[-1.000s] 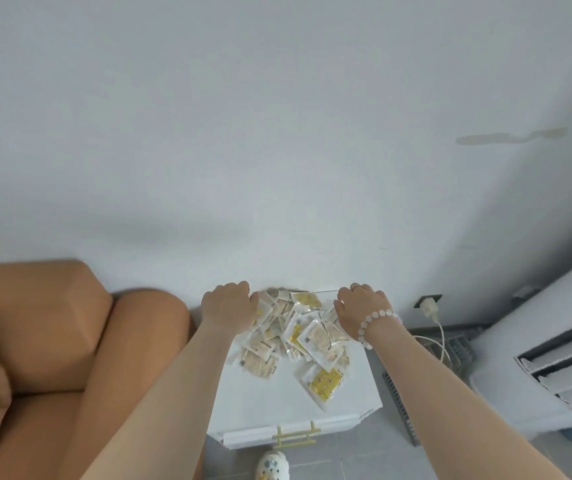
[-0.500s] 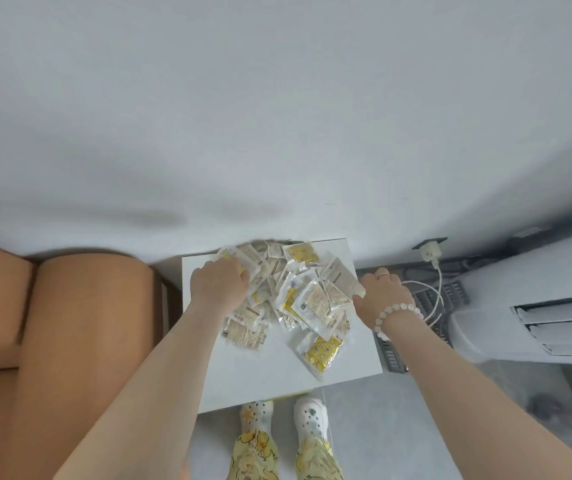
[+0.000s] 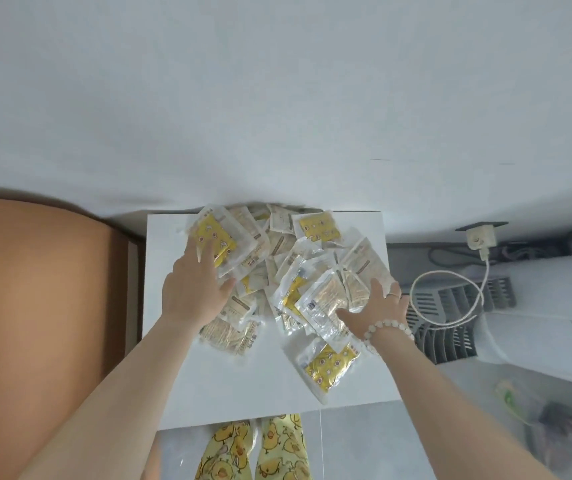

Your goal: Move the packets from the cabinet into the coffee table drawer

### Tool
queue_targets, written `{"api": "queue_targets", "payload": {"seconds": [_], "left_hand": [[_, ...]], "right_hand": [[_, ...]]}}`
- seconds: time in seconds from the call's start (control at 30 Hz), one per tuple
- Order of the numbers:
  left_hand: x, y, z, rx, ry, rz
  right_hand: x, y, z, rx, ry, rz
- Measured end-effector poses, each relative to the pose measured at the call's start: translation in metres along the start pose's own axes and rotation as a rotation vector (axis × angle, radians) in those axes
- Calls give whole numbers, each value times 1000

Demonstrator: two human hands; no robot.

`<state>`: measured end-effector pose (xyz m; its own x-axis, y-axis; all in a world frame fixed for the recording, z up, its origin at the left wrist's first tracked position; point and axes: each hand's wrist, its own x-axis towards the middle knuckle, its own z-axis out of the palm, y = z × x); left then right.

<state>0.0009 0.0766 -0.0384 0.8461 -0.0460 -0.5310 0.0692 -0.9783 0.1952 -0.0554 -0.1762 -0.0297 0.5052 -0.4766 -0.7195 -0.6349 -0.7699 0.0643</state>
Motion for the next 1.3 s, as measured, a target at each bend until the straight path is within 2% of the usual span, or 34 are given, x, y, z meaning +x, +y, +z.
{"api": "queue_targets", "payload": {"seconds": [0.13,0.33,0.67,1.13,1.3], "left_hand": [[24,-7,23,18,12,-55],[59,16,35,-19,-56,-88],[80,18,27,125,-72,7],[91,-9,4,132,-79,180],[92,-4,15,83,-17,130]], "right_hand": [[33,-7,6,212,-1,63],[62,-13,4,272,10,4],[65,-18,-14,87,67,-11],[77,-32,-4,-75,152,-52],[84,-21,-9,-140,245,-129]]}}
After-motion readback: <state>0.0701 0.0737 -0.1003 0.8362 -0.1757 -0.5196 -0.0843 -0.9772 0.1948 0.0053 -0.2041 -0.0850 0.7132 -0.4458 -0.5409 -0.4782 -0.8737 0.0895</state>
